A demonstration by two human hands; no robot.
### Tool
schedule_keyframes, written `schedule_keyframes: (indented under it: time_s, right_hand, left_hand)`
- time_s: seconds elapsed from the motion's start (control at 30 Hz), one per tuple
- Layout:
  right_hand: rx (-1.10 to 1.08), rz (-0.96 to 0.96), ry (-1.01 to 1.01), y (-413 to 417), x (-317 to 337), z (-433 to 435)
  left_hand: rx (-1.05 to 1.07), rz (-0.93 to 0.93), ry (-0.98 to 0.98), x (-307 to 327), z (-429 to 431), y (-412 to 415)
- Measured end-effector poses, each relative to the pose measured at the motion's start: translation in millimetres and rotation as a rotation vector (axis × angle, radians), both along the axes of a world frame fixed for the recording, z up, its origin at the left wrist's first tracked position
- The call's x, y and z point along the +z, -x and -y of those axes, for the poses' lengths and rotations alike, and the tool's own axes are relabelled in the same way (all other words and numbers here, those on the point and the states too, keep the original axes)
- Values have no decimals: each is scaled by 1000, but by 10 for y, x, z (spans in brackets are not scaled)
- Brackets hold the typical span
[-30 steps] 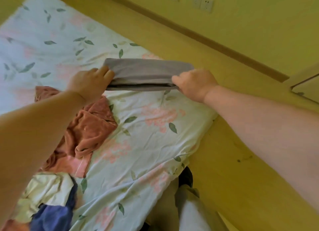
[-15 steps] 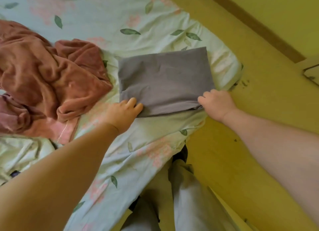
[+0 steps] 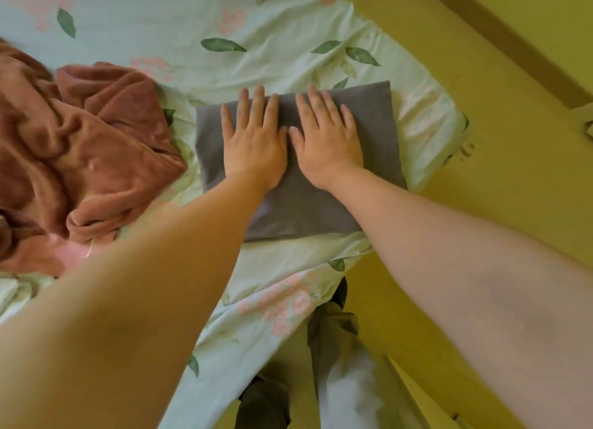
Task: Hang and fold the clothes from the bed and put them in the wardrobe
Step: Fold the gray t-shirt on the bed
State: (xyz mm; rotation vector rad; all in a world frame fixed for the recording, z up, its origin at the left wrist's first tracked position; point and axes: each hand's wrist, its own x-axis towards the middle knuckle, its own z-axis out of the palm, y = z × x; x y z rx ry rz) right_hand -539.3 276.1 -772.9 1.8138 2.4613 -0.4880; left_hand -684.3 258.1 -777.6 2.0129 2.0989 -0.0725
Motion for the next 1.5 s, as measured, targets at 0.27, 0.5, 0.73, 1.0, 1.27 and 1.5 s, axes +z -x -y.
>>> schedule_keyframes:
  time_s: [0.27,0.5,0.73,1.0,1.27,1.5]
  right_hand:
    - [-48,117,-88,-620,-471,-203]
    - [-597,36,45,-1058,-85,-4]
    - [-920,-219,482,-1129,-46,172]
    - [-536,-439,233,-738,596,312]
    - [-358,-543,311,477,1008,622]
    - [-164,-390,507,1214,645,786]
  left_hand:
    - [-8,73,73,-418,-105,362]
    - [45,13,-35,-157,304,-257]
    - [14,17,9,-403,627,-804]
    - [18,97,71,-371,583,-724]
    - [834,1406,133,521,578,-100]
    - [1071,1875,352,618,507,794]
